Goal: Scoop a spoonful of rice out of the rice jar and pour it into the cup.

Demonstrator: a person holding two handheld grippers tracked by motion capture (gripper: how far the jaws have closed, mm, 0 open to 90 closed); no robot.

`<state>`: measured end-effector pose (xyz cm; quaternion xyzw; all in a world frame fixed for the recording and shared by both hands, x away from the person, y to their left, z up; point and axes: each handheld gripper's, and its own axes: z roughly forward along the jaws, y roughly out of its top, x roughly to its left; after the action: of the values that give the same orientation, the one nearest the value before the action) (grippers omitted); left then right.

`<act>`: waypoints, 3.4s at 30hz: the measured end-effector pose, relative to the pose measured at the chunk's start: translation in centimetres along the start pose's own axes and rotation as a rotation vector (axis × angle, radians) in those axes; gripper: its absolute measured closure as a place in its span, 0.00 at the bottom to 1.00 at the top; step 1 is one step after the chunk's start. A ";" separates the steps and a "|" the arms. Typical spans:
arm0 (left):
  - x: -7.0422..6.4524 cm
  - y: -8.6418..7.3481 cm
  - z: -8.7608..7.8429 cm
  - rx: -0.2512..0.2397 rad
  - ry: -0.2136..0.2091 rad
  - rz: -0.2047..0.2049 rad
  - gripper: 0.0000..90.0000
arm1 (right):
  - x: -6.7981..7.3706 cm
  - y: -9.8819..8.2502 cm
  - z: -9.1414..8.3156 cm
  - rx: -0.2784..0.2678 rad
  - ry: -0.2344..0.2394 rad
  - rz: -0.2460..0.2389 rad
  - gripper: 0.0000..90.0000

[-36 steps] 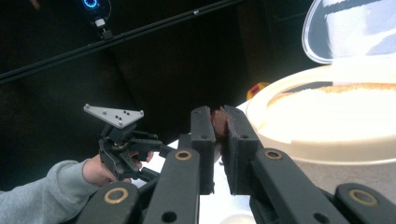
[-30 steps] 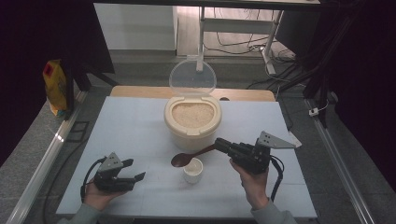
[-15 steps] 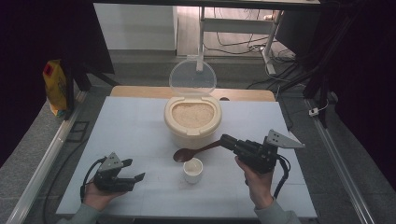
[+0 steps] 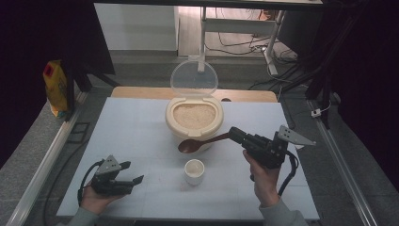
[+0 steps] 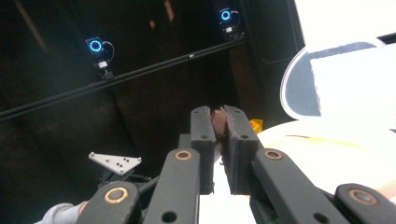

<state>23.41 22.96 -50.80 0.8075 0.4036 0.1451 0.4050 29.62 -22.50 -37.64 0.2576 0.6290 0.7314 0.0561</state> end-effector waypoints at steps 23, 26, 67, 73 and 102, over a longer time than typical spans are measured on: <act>-0.2 0.1 0.3 0.015 -0.007 0.014 0.26 | -2.7 3.5 0.2 -0.070 -0.099 0.014 0.92; -0.1 0.1 0.3 0.015 -0.007 0.011 0.26 | -3.1 3.8 0.3 -0.073 -0.114 0.017 0.92; 0.2 0.2 0.9 0.030 -0.015 -0.003 0.25 | -5.2 5.6 4.4 0.118 -0.420 -0.190 0.92; 0.3 0.3 0.8 0.025 -0.017 -0.003 0.25 | -5.1 5.6 5.3 0.180 -0.462 -0.260 0.92; 0.2 0.4 0.7 0.018 -0.020 -0.006 0.25 | -7.2 1.4 6.9 0.149 -0.371 -0.004 0.92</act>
<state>24.12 22.64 -50.93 0.8113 0.4031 0.1325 0.4022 39.19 -19.58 -37.98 0.3900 0.6609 0.6226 0.1531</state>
